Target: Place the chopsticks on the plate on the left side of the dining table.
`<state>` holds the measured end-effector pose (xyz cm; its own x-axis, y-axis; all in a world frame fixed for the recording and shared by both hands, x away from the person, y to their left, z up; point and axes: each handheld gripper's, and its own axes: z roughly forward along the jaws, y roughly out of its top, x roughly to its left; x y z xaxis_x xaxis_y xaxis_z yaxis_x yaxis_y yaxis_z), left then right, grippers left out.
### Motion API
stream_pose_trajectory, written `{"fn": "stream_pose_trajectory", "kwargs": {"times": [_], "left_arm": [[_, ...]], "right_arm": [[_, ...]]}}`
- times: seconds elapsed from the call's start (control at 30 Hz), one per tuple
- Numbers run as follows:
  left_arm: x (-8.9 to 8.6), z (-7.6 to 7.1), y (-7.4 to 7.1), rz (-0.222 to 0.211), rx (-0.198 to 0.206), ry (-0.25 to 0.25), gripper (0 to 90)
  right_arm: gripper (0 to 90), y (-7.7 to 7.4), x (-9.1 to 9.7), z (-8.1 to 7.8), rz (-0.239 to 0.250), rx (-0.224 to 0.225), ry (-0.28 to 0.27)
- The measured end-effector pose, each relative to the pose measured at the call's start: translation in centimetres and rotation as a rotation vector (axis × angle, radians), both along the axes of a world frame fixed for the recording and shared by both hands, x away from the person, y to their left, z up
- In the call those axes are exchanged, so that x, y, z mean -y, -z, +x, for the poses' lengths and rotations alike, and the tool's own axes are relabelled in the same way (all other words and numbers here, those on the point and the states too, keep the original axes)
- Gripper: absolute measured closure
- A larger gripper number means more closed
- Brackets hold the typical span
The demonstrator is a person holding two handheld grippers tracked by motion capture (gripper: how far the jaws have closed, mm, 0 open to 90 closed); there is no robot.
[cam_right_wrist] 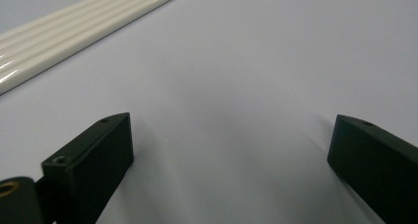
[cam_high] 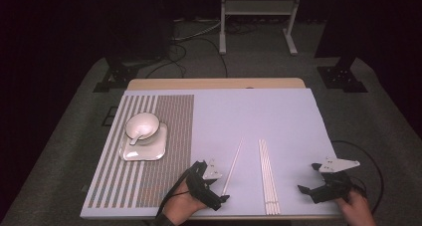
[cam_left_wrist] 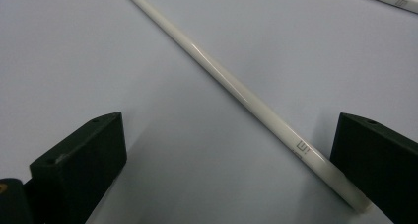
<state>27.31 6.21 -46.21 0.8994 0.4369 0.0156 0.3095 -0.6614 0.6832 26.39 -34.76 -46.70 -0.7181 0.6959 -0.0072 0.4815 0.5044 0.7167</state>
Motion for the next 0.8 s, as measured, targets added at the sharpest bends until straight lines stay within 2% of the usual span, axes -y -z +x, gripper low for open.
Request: {"fn": "stream_pose_trajectory", "kwargs": {"times": [0.33, 0.8], "left_arm": [[-1.6, 0.6, -0.1, 0.006, -0.003, -0.042, 0.0], [-2.9, 1.3, -0.2, 0.018, -0.007, -0.065, 0.0]], "right_arm": [[2.2, 0.0, 0.0, 0.0, 0.000, 0.000, 0.000], [2.2, 0.0, 0.0, 0.0, 0.000, 0.000, 0.000]]}}
